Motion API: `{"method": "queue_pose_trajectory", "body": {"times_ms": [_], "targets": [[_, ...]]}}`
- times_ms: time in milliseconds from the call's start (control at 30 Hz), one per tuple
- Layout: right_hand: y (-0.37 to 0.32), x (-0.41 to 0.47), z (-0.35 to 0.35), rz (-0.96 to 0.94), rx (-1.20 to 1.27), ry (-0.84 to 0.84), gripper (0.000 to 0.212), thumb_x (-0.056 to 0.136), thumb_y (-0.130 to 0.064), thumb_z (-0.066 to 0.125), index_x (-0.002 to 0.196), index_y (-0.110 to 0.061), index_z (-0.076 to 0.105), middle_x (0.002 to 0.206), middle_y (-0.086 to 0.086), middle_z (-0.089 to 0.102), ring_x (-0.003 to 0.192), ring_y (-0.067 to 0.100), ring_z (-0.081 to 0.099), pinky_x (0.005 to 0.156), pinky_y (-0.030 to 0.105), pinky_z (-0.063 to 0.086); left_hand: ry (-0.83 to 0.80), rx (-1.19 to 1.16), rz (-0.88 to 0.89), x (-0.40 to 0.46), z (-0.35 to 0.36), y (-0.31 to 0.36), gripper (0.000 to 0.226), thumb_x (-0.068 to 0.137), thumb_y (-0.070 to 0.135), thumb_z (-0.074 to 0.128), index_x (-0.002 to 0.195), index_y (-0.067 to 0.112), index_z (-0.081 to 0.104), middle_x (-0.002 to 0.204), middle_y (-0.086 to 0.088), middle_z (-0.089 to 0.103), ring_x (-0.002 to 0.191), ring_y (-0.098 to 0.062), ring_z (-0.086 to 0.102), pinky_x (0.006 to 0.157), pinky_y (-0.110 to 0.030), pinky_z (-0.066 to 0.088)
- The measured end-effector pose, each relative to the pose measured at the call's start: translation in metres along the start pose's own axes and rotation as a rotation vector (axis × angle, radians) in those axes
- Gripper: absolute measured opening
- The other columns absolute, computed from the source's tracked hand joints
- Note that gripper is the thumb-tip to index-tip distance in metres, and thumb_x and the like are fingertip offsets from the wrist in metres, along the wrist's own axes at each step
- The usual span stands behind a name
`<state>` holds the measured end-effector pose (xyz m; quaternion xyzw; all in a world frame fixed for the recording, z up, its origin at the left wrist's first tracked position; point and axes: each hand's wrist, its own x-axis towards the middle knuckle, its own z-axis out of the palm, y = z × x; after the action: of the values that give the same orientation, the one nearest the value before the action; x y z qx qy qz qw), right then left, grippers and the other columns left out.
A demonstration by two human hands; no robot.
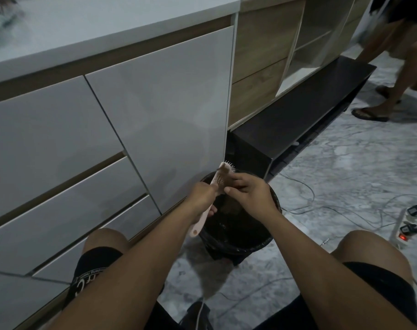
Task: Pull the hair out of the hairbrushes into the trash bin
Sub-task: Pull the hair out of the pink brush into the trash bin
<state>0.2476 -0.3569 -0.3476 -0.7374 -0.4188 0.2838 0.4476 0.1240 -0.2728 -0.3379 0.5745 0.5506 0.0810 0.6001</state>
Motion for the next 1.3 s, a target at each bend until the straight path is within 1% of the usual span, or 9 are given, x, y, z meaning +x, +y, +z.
{"method": "queue_pose_trajectory", "body": {"times_ms": [300,400,533,633,733,933,1033,1133,1300], "targets": [[0.007,0.008,-0.012,0.190,-0.018,0.281,0.007,0.086,-0.019,0.070,0.085,-0.021,0.077,0.066,-0.007,0.069,0.071,0.012,0.070,0.080,0.028,0.055,0.010,-0.099,-0.041,0.005,-0.005,-0.010,0.040,0.096,0.024,0.048,0.115,-0.010,0.057,0.065,-0.016,0.054,0.046,-0.023,0.051,0.042,-0.027,0.039],[0.008,0.007,-0.009,0.230,-0.017,0.293,0.014,0.087,-0.015,0.068,0.079,-0.027,0.068,0.071,-0.007,0.069,0.072,0.012,0.070,0.082,0.032,0.057,0.000,-0.076,-0.047,0.004,-0.004,-0.009,0.039,0.096,0.025,0.048,0.118,-0.007,0.056,0.064,-0.015,0.055,0.047,-0.022,0.052,0.041,-0.026,0.039],[0.002,0.004,-0.006,0.183,0.039,0.155,0.031,0.083,-0.008,0.068,0.109,-0.024,0.063,0.103,-0.008,0.062,0.086,0.003,0.060,0.080,0.026,0.055,-0.015,-0.026,-0.023,0.004,0.000,-0.006,0.037,0.096,0.024,0.046,0.120,-0.004,0.055,0.072,-0.012,0.055,0.048,-0.019,0.053,0.039,-0.025,0.040],[-0.003,0.001,-0.005,0.097,0.081,0.050,0.039,0.083,-0.008,0.071,0.117,-0.026,0.064,0.106,-0.013,0.060,0.086,0.008,0.066,0.075,0.025,0.058,-0.026,-0.033,-0.009,0.003,0.002,-0.007,0.033,0.097,0.024,0.045,0.115,-0.001,0.057,0.075,-0.012,0.055,0.051,-0.019,0.054,0.040,-0.026,0.041],[-0.002,0.001,-0.004,0.090,-0.012,0.071,0.022,0.086,-0.007,0.069,0.105,-0.017,0.075,0.093,-0.010,0.070,0.081,0.000,0.066,0.074,0.015,0.052,-0.021,-0.088,-0.018,0.002,0.001,-0.007,0.028,0.096,0.027,0.049,0.101,0.001,0.058,0.069,-0.013,0.055,0.048,-0.020,0.052,0.040,-0.025,0.039],[0.010,0.009,-0.011,0.249,0.148,0.204,0.033,0.083,0.002,0.069,0.076,-0.030,0.070,0.077,-0.005,0.074,0.077,0.013,0.073,0.086,0.038,0.059,0.050,-0.260,-0.061,0.009,-0.008,-0.011,0.037,0.093,0.030,0.058,0.108,-0.004,0.062,0.076,-0.015,0.060,0.043,-0.020,0.050,0.038,-0.024,0.039],[0.009,0.008,-0.009,0.227,0.087,0.125,0.029,0.082,0.000,0.068,0.094,-0.025,0.071,0.093,-0.005,0.073,0.088,0.011,0.070,0.083,0.033,0.059,0.033,-0.245,-0.056,0.010,-0.005,-0.010,0.039,0.094,0.030,0.056,0.112,-0.003,0.062,0.077,-0.014,0.061,0.044,-0.019,0.051,0.039,-0.025,0.040],[0.003,0.003,-0.006,0.185,0.122,-0.003,0.053,0.077,-0.005,0.075,0.123,-0.023,0.059,0.116,-0.006,0.060,0.097,0.008,0.063,0.073,0.017,0.049,0.016,-0.227,-0.055,0.009,-0.002,-0.008,0.038,0.094,0.030,0.055,0.113,-0.002,0.061,0.079,-0.015,0.061,0.045,-0.020,0.052,0.040,-0.026,0.040],[0.004,-0.001,-0.003,-0.028,0.033,-0.030,0.055,0.072,-0.011,0.083,0.122,-0.022,0.063,0.114,-0.009,0.063,0.103,0.002,0.060,0.091,0.023,0.051,-0.010,-0.182,-0.048,0.009,0.000,-0.007,0.039,0.094,0.031,0.054,0.116,-0.001,0.061,0.080,-0.014,0.062,0.045,-0.019,0.054,0.041,-0.027,0.042]]}}
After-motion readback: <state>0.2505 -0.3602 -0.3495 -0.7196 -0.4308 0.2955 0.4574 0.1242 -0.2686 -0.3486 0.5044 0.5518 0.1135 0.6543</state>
